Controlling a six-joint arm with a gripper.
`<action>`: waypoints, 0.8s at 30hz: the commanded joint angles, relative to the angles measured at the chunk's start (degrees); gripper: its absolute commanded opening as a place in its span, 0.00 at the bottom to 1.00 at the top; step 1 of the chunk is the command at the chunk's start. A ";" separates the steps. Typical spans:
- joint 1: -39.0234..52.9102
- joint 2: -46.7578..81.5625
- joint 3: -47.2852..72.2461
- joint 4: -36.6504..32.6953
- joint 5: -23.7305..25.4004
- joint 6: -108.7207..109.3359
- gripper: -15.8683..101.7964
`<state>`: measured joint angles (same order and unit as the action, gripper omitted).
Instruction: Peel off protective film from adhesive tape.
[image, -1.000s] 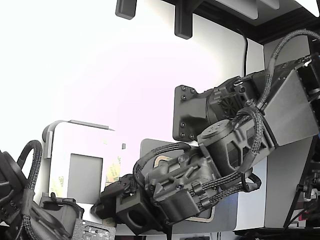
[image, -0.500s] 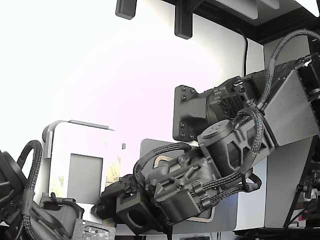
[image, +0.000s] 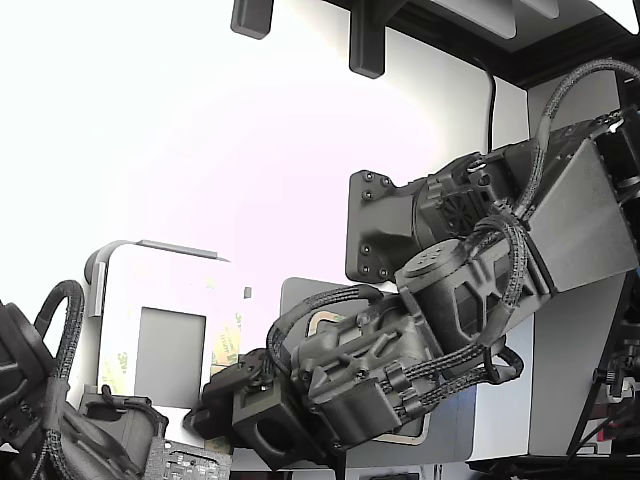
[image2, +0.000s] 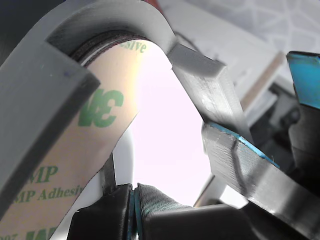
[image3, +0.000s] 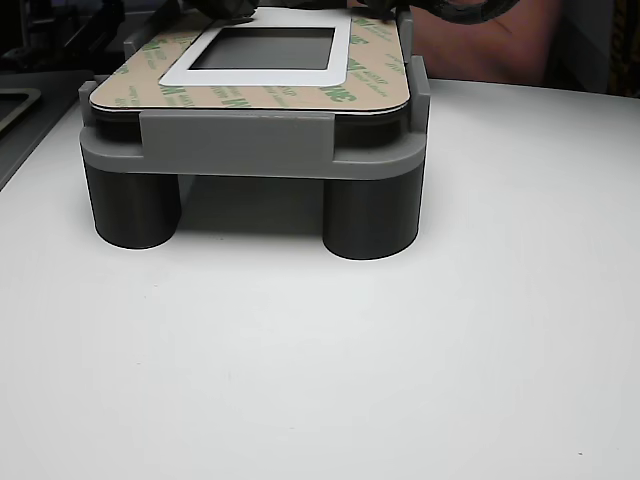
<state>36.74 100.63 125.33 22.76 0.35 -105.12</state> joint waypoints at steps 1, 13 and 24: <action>0.09 1.49 -1.14 -0.26 -0.62 0.26 0.05; 0.70 0.97 -1.58 -0.26 -0.26 0.70 0.05; 1.32 0.44 -2.37 0.44 0.18 1.41 0.05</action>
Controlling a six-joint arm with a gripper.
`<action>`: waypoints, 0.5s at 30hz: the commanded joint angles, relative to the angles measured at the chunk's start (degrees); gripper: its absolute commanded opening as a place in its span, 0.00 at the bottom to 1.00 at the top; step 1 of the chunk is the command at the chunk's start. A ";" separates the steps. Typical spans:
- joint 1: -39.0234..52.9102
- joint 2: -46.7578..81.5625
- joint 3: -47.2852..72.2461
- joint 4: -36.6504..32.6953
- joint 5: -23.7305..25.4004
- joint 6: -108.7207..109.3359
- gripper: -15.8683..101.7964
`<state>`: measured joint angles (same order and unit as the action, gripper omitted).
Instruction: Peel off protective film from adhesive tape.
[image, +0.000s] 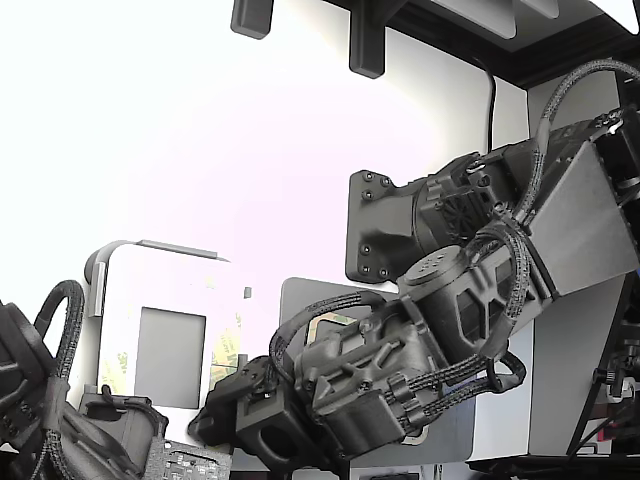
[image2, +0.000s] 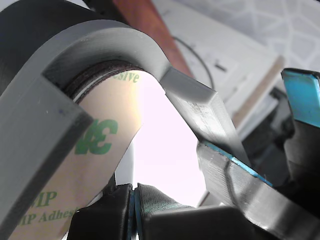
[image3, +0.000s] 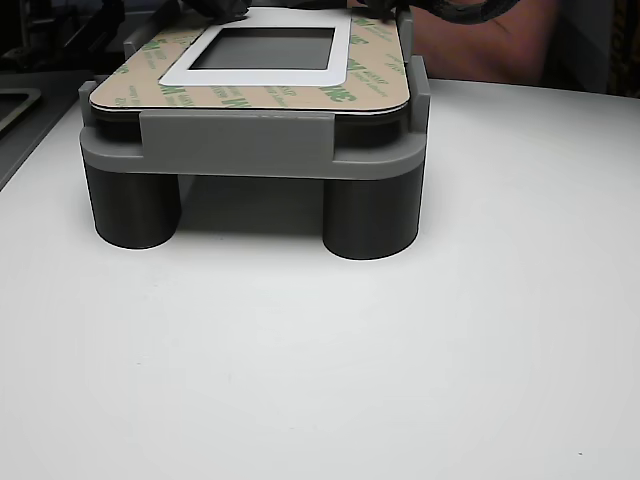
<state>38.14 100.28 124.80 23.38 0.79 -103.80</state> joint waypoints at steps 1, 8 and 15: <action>-0.09 0.70 -1.93 -0.18 -0.26 0.09 0.05; 0.09 0.62 -2.11 -0.18 -0.35 0.26 0.05; 0.26 0.18 -2.55 -0.18 -0.35 0.53 0.05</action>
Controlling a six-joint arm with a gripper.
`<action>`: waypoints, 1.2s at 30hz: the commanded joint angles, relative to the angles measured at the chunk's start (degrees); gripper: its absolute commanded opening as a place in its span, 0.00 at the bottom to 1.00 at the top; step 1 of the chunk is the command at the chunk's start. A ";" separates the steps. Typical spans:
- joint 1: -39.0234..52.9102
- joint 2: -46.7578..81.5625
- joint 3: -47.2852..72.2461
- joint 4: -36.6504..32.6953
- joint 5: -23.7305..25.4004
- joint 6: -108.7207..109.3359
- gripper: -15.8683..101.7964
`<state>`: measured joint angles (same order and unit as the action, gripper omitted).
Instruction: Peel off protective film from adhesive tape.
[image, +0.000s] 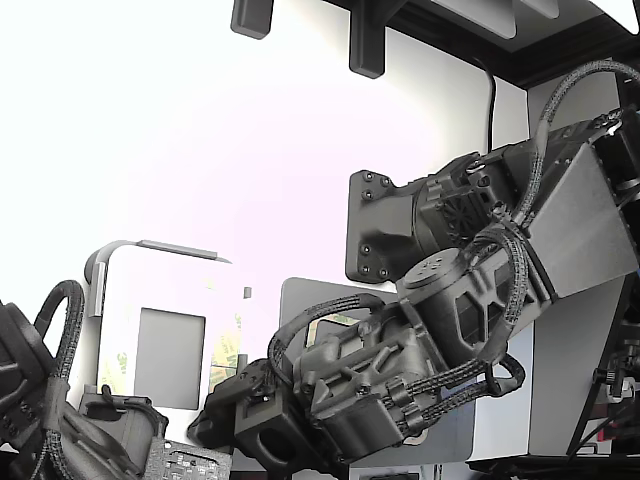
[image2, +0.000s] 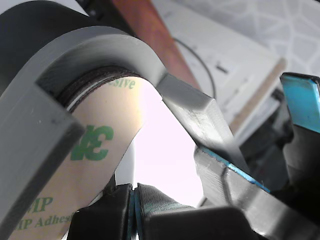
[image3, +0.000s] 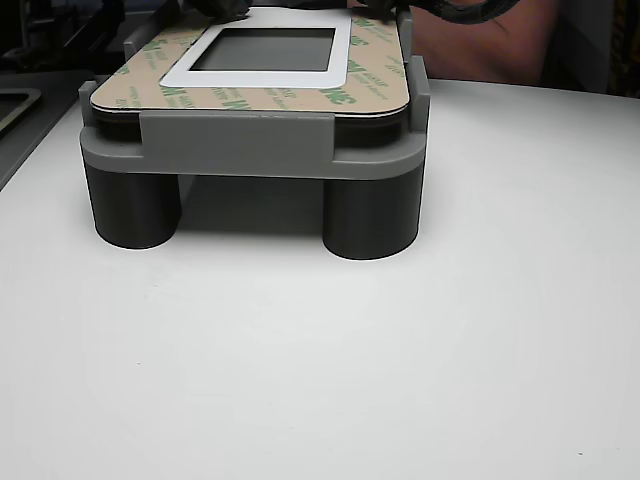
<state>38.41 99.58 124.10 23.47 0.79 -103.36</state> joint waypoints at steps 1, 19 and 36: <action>0.00 0.79 -2.02 -0.26 -0.35 0.09 0.05; 0.97 -0.62 -3.87 0.79 0.09 0.53 0.05; 2.20 -1.85 -5.45 1.32 1.05 1.23 0.05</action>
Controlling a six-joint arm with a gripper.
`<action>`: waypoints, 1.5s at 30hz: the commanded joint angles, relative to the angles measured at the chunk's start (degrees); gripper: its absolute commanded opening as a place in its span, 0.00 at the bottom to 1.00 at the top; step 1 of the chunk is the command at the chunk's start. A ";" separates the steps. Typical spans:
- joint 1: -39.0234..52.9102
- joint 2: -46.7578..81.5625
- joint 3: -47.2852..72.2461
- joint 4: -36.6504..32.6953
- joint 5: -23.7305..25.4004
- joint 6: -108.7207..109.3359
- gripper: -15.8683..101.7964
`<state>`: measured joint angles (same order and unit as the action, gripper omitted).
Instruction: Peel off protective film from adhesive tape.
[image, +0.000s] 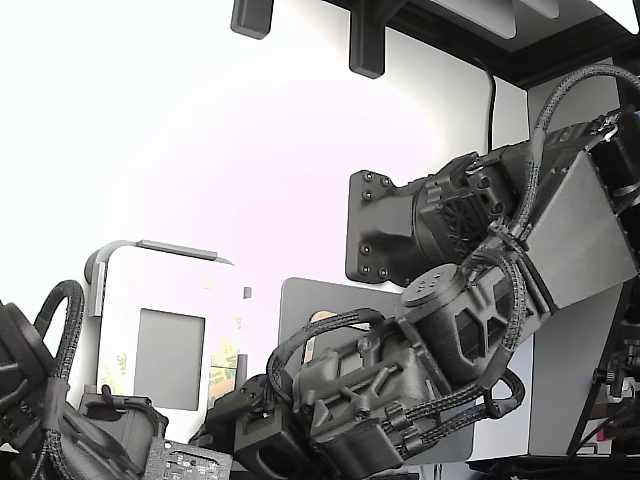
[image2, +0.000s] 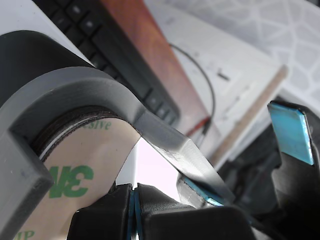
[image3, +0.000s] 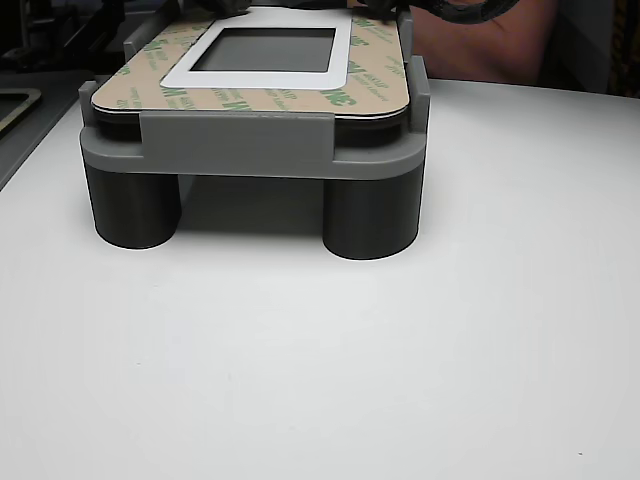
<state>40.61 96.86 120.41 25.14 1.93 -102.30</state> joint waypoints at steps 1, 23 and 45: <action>0.00 0.88 -1.76 -0.35 -0.09 0.26 0.05; 0.35 0.26 -2.81 0.18 0.00 0.62 0.05; 0.62 0.35 -3.43 1.41 0.44 0.62 0.05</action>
<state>41.40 96.06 118.48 26.89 2.46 -101.69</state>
